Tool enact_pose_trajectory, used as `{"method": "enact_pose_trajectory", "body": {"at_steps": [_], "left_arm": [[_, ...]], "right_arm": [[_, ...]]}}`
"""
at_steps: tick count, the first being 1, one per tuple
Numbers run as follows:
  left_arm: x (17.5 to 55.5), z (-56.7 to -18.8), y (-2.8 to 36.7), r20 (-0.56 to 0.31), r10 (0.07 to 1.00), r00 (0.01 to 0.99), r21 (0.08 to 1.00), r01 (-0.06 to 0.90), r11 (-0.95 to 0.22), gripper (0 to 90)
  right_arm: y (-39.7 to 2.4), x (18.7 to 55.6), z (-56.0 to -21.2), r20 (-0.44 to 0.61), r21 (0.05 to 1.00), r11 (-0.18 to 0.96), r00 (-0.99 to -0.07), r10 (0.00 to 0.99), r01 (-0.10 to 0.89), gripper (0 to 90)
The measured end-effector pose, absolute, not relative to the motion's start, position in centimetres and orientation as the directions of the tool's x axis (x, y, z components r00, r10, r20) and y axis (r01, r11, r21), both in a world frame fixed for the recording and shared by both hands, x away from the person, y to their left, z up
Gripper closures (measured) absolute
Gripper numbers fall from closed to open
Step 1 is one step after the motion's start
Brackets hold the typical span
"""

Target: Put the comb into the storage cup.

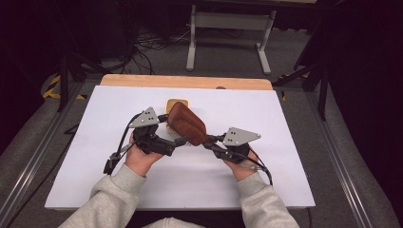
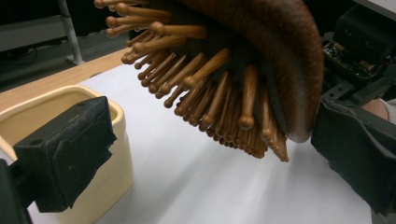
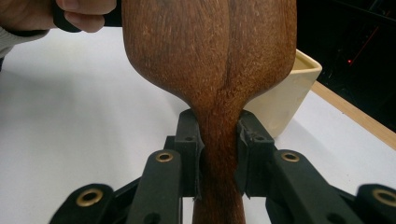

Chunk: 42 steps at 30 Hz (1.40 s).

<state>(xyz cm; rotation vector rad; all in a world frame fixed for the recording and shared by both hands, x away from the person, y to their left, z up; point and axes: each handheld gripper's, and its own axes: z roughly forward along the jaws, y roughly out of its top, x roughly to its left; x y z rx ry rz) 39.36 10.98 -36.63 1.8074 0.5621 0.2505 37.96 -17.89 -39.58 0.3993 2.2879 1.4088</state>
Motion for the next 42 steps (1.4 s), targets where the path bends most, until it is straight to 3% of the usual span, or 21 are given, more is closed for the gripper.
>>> {"method": "enact_pose_trajectory", "body": {"at_steps": [12,23,42], "left_arm": [[39.4,-36.7,10.3,-0.140,0.495,0.858,0.944,0.266,-0.195,4.1],[39.5,-36.8,10.8,-0.161,0.522,0.837,0.939,0.293,-0.180,23.3],[39.2,-36.2,10.9,-0.213,0.456,0.864,0.920,0.335,-0.205,50.0]], "right_arm": [[-17.0,37.7,-40.0,-0.232,0.882,0.472,-0.860,0.455,0.012,72.9],[-16.2,37.6,-40.5,-0.247,0.871,0.491,-0.861,0.445,0.004,72.8],[-15.6,37.7,-41.3,-0.265,0.857,0.516,-0.857,0.442,0.002,72.6]]}}
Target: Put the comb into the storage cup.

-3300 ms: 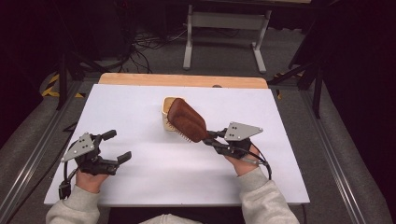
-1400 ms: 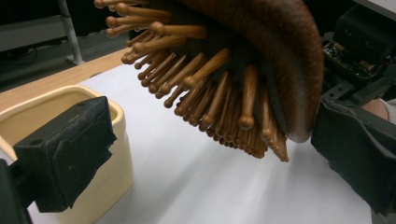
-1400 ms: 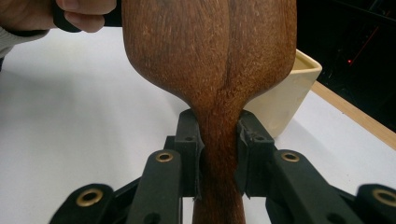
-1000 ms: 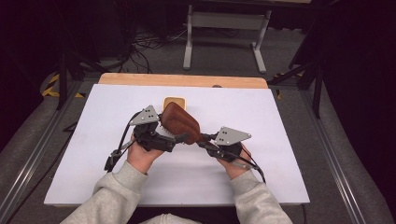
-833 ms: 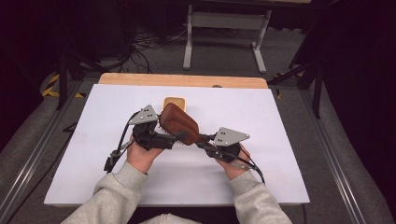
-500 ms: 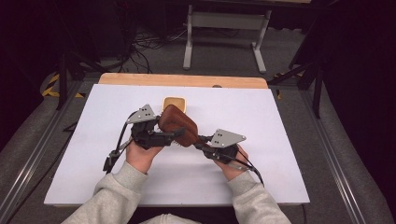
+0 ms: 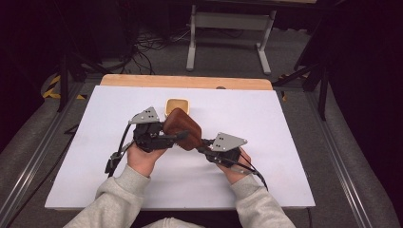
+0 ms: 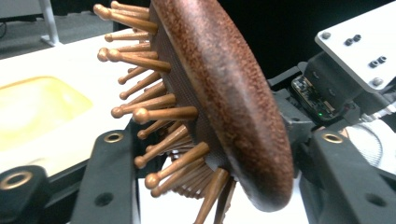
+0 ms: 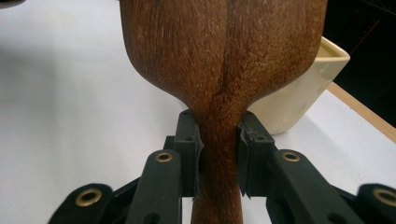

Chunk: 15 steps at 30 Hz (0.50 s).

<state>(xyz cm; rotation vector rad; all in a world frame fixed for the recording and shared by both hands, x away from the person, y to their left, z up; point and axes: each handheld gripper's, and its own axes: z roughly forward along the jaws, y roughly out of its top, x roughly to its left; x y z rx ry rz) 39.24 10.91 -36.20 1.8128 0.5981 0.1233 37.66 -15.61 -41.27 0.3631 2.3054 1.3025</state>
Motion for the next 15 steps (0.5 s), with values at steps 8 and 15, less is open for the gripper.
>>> {"method": "enact_pose_trajectory", "body": {"at_steps": [8,15], "left_arm": [[39.00,-35.82,10.94,-0.208,0.438,0.875,0.919,0.328,-0.217,55.6],[39.00,-35.48,11.07,-0.211,0.421,0.882,0.921,0.324,-0.218,57.0]], "right_arm": [[-15.55,37.64,-41.30,-0.270,0.857,0.516,-0.860,0.433,-0.009,72.4],[-15.56,37.59,-41.21,-0.278,0.859,0.511,-0.861,0.427,-0.025,72.1]]}}
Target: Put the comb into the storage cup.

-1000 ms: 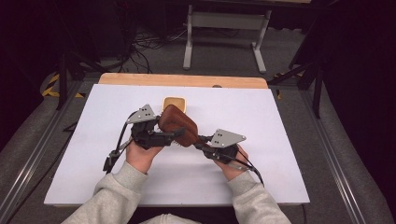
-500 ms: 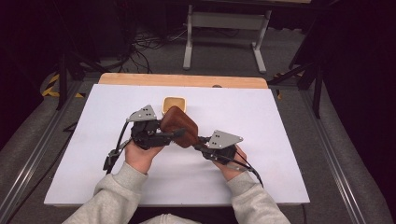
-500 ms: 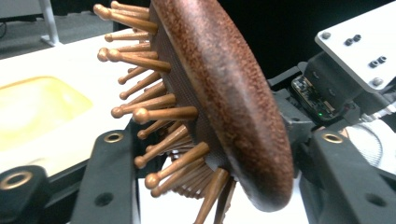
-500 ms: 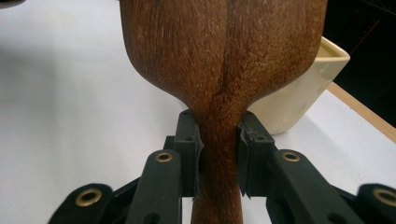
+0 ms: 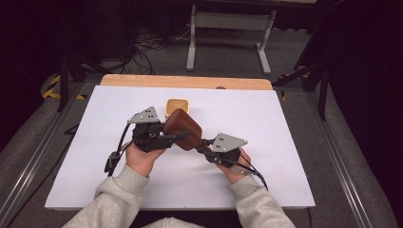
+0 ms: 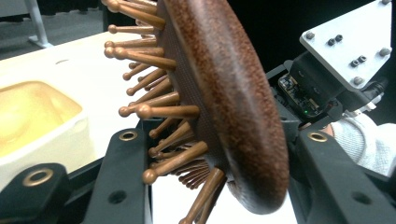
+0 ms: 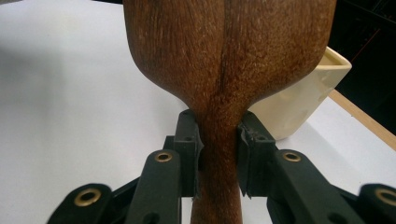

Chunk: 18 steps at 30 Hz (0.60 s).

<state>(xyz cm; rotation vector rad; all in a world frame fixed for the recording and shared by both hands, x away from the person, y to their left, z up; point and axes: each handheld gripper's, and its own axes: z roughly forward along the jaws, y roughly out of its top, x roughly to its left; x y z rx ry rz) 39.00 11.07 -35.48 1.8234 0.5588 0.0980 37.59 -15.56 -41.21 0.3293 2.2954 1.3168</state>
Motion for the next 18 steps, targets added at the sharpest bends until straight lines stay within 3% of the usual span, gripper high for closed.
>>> {"method": "enact_pose_trajectory", "body": {"at_steps": [4,11,18], "left_arm": [[39.0,-35.1,11.2,-0.212,0.418,0.884,0.920,0.325,-0.220,57.6],[39.2,-34.6,11.6,-0.202,0.430,0.880,0.921,0.320,-0.222,58.3],[39.4,-33.1,12.3,-0.175,0.438,0.882,0.924,0.300,-0.235,58.3]], "right_arm": [[-15.6,37.5,-41.1,-0.283,0.865,0.501,-0.861,0.422,-0.039,70.7],[-15.9,37.4,-40.6,-0.286,0.879,0.475,-0.851,0.440,-0.050,56.0],[-16.6,37.4,-39.8,-0.238,0.916,0.398,-0.858,0.455,-0.044,20.1]]}}
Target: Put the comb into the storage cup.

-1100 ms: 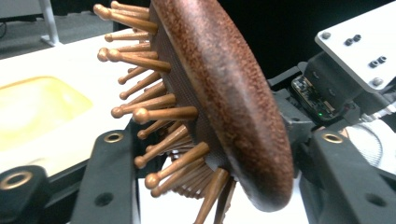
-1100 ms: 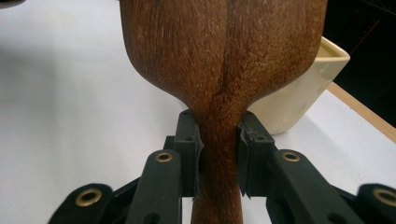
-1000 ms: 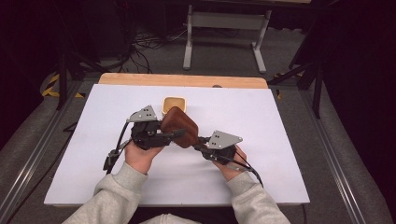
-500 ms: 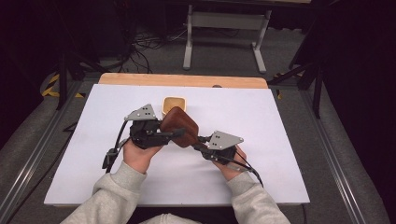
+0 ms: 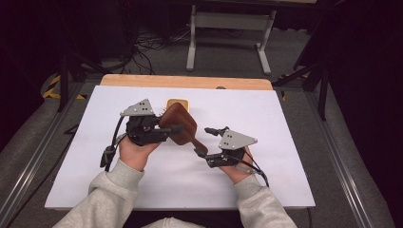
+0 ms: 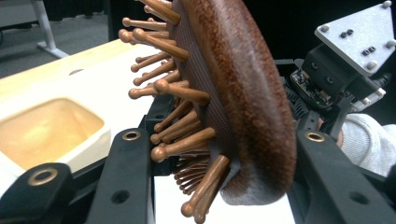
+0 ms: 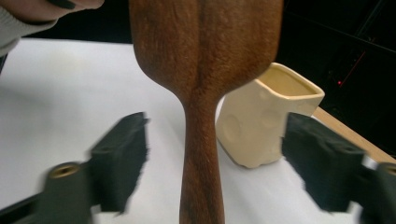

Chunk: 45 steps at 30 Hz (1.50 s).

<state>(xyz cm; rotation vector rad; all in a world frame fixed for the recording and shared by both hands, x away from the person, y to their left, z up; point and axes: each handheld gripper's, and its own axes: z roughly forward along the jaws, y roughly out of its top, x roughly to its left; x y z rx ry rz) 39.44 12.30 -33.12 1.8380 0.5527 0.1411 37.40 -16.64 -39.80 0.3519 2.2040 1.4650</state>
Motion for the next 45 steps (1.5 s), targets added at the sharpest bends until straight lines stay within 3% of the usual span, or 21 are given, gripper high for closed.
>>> {"method": "enact_pose_trajectory", "body": {"at_steps": [4,9,32,45], "left_arm": [[39.6,-32.3,12.5,-0.163,0.442,0.882,0.924,0.294,-0.246,58.2],[39.9,-30.5,13.0,-0.129,0.455,0.881,0.926,0.271,-0.262,58.1],[42.7,-26.1,13.3,-0.054,0.517,0.854,0.916,0.249,-0.315,57.9],[43.7,-24.7,13.0,-0.053,0.538,0.841,0.918,0.254,-0.306,57.6]], "right_arm": [[-17.2,37.7,-39.7,-0.188,0.933,0.360,-0.862,0.471,-0.007,10.7],[-17.6,37.9,-39.7,-0.157,0.936,0.350,-0.865,0.476,0.022,5.9],[-19.0,38.6,-40.1,-0.122,0.938,0.339,-0.853,0.507,0.067,3.5],[-19.3,38.8,-40.1,-0.114,0.940,0.334,-0.852,0.511,0.074,3.5]]}}
